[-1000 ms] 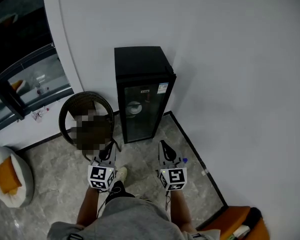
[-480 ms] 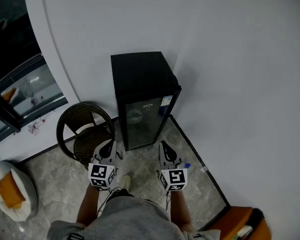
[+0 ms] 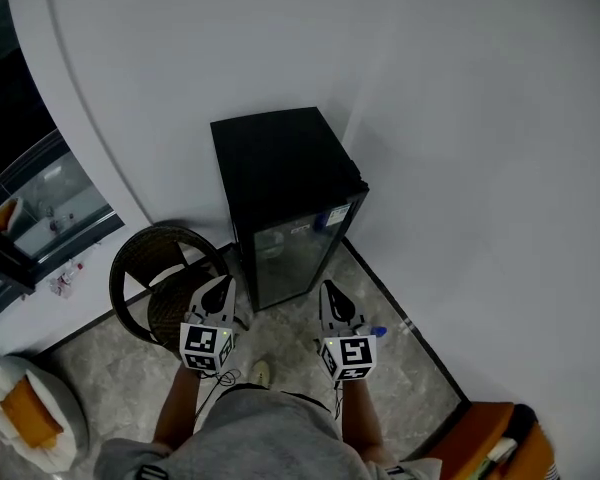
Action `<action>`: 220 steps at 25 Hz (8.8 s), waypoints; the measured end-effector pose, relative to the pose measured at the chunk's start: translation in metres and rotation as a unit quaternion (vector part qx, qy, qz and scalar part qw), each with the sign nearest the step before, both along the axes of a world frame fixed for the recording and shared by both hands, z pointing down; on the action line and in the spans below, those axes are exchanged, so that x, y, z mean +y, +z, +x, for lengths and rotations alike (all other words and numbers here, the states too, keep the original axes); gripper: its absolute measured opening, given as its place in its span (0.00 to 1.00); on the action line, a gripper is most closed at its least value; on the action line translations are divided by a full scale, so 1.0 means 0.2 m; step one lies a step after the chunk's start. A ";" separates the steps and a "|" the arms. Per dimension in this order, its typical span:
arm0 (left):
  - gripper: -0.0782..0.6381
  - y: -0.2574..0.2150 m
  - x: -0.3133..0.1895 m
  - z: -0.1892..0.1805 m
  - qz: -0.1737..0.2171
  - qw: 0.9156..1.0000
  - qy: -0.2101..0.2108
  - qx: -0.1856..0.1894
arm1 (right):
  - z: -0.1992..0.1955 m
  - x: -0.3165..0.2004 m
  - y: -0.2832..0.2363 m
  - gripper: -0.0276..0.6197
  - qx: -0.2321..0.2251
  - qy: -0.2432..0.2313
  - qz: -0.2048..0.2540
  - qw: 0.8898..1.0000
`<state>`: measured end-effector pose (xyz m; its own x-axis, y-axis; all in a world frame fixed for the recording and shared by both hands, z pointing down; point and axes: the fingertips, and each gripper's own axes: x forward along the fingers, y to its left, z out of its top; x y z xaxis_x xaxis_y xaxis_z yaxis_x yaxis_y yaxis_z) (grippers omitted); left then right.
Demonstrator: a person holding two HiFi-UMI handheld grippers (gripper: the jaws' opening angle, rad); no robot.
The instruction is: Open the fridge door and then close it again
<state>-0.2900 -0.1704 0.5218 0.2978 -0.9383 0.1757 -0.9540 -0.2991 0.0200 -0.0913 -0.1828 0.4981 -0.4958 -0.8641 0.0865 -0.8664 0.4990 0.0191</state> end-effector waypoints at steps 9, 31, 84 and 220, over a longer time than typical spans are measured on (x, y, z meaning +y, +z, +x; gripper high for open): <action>0.12 0.06 -0.22 -0.09 -0.008 0.999 0.031 0.005 | -0.08 -0.13 0.04 0.08 0.012 0.032 -0.004 0.999; 0.41 0.21 -0.65 -0.07 -0.046 0.996 0.075 0.023 | 0.13 -0.19 0.12 0.08 0.026 0.120 -0.030 0.992; 0.38 0.27 -0.48 0.10 -0.053 0.997 0.052 -0.003 | 0.41 0.02 0.09 0.08 0.001 0.147 -0.023 0.989; 0.25 0.24 0.19 2.11 -0.040 0.970 0.236 0.033 | 1.89 0.63 0.24 0.08 -0.007 0.219 -0.049 0.974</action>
